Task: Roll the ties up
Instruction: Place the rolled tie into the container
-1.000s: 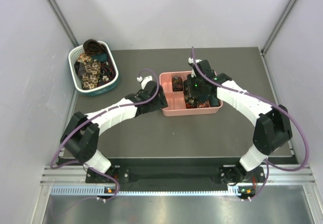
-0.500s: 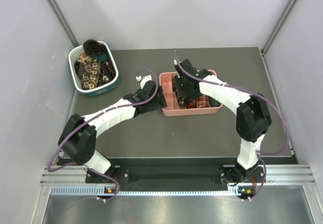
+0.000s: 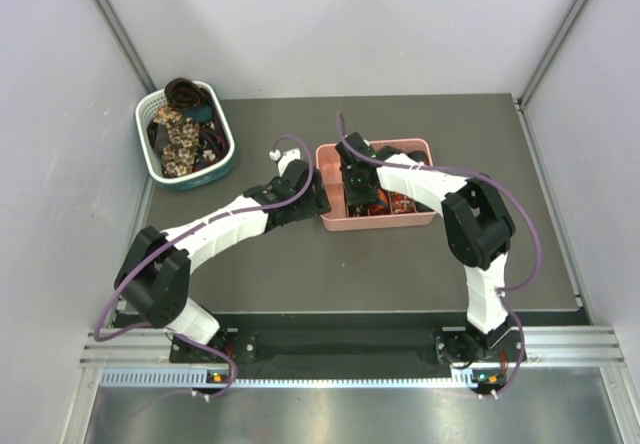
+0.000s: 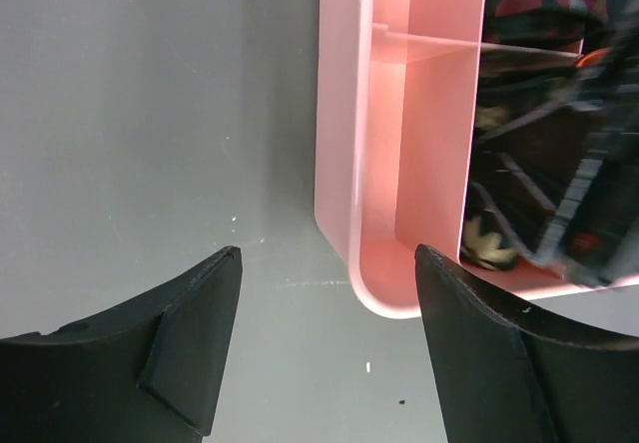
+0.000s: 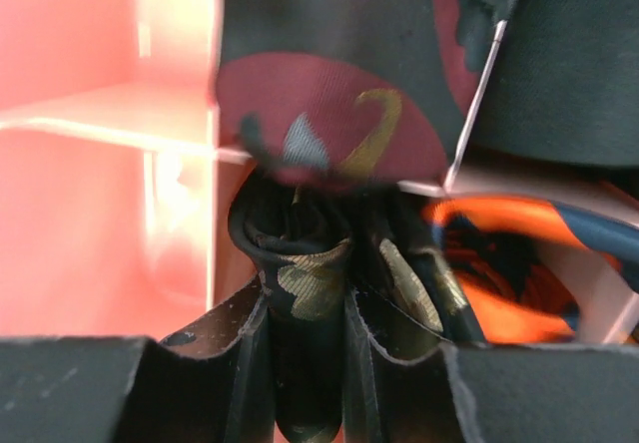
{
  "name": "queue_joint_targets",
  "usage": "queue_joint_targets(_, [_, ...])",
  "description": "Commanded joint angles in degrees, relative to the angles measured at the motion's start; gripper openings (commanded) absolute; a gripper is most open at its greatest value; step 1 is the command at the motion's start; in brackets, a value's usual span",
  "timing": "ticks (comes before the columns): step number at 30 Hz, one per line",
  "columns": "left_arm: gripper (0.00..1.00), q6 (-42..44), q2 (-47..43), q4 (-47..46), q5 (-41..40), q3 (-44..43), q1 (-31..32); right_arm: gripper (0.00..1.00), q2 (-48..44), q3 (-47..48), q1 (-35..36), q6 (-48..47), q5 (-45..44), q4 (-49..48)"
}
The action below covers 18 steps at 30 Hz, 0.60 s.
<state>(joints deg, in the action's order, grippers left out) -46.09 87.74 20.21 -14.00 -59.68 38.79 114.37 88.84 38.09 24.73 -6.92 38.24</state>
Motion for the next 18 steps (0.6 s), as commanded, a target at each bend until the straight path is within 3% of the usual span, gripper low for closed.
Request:
queue_joint_targets(1, [0.75, 1.09, -2.93, -0.61, -0.68, -0.35, -0.03, 0.0, 2.52, -2.35, 0.59, 1.37, -2.66, 0.52])
queue_joint_targets(5, [0.75, 1.09, -2.84, -1.05, -0.42, -0.17, -0.03, 0.0, 4.46, -4.37, 0.59, 1.46, -1.79, -1.32])
queue_joint_targets(8, [0.75, 1.26, -2.4, -1.13, -0.24, -0.44, -0.03, 0.13, 2.89, -6.21, 0.59, 1.29, -1.08, -3.34])
queue_joint_targets(9, [0.75, 1.44, -2.23, -1.05, -0.33, -0.52, 0.06, 0.25, 2.18, -6.92, 0.59, 1.2, -1.17, -3.87])
queue_joint_targets(18, [0.75, 2.23, -3.11, -0.43, -0.85, -1.05, 0.06, 0.43, -1.78, -4.73, 0.59, 0.58, -0.99, -2.56])
